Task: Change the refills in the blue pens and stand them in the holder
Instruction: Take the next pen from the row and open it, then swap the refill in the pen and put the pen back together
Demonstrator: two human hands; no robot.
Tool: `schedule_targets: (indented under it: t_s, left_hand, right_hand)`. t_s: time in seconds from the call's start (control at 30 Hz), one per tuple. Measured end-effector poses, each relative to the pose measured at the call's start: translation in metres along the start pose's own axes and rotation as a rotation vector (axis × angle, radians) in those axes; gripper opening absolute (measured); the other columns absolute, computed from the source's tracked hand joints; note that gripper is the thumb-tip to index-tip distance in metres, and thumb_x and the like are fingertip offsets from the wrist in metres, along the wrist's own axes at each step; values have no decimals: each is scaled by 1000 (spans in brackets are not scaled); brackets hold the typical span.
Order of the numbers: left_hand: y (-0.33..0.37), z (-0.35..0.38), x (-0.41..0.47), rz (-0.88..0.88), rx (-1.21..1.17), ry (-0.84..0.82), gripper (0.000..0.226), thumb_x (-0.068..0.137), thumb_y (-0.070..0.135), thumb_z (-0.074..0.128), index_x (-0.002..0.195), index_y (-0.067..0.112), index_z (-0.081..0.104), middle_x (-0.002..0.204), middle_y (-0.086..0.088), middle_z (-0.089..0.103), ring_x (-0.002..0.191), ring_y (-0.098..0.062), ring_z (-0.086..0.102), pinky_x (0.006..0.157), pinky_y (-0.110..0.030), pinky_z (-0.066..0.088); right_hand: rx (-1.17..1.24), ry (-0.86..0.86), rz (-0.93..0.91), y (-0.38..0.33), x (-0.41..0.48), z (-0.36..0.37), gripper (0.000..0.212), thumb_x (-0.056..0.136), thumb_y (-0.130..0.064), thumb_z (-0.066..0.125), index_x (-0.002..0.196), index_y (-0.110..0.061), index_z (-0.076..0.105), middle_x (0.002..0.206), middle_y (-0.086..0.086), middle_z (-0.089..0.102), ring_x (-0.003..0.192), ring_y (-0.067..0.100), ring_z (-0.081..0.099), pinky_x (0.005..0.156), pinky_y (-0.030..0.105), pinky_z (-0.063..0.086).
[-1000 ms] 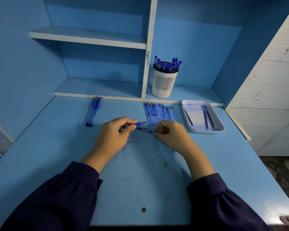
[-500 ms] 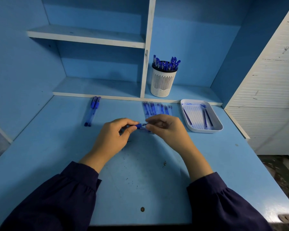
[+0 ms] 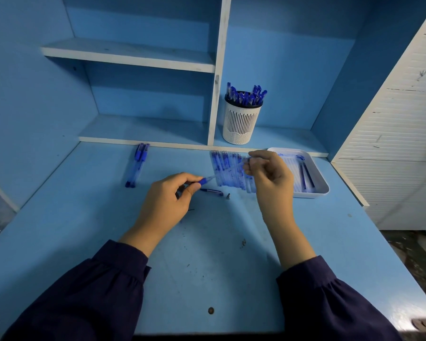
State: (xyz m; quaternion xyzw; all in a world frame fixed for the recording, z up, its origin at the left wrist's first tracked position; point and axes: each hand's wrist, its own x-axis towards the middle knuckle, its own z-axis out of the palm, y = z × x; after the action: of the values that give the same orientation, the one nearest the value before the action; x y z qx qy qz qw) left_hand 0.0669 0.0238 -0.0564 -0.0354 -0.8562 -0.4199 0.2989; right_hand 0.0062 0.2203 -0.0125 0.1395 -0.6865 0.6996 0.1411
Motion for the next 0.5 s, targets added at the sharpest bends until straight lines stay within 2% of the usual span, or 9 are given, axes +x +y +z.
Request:
schedule_targets:
  t_s: [0.07,0.13,0.23,0.33,0.4,0.5]
  left_hand:
    - [3,2,0,14,-10,15,14,91,14,69,104,17,75,89,10,72,74,-12,65,64,-32,54]
    - [7,3,1,15,-33,17,15,90,10,69,104,15,75,87,16,70,74,-9,65,64,-30,54]
    - [10,3,1,6,-70,4,16,91,8,69,105,13,74,89,21,68,77,-8,65,65,-28,54]
    - [8,2,0,2,-87,-9,16,91,11,68,105,15,73,90,14,71,79,-10,66,67,-31,55]
    - [6,2,1,-14,-98,-14,15,92,15,68,106,19,73,90,9,72,77,-16,66,66,-36,54]
    - [5,3,1,-10,-109,7,14,92,16,68,106,18,72,93,7,72,80,-17,67,68,-37,54]
  right_hand:
    - [52,32,9,-2,-5,6,21,90,5,57,92,-11,71,83,5,68,78,11,62,76,23,51]
    - [103,46,17,-3,-8,12,17,88,3,63,94,-9,73,91,9,69,81,8,62,77,18,48]
    - [150,69,29,-6,-7,14,16,87,0,66,97,-10,74,99,12,70,88,10,65,83,20,50]
    - [211,114,96,-9,1,13,18,87,-3,68,94,-17,74,85,-2,72,83,18,63,83,28,53]
    - [266,154,130,-10,11,12,18,87,-3,68,96,-17,74,75,-10,71,78,16,62,80,24,53]
    - [312,176,162,-7,33,11,19,87,-3,66,102,-11,72,83,-8,74,79,7,65,77,18,51]
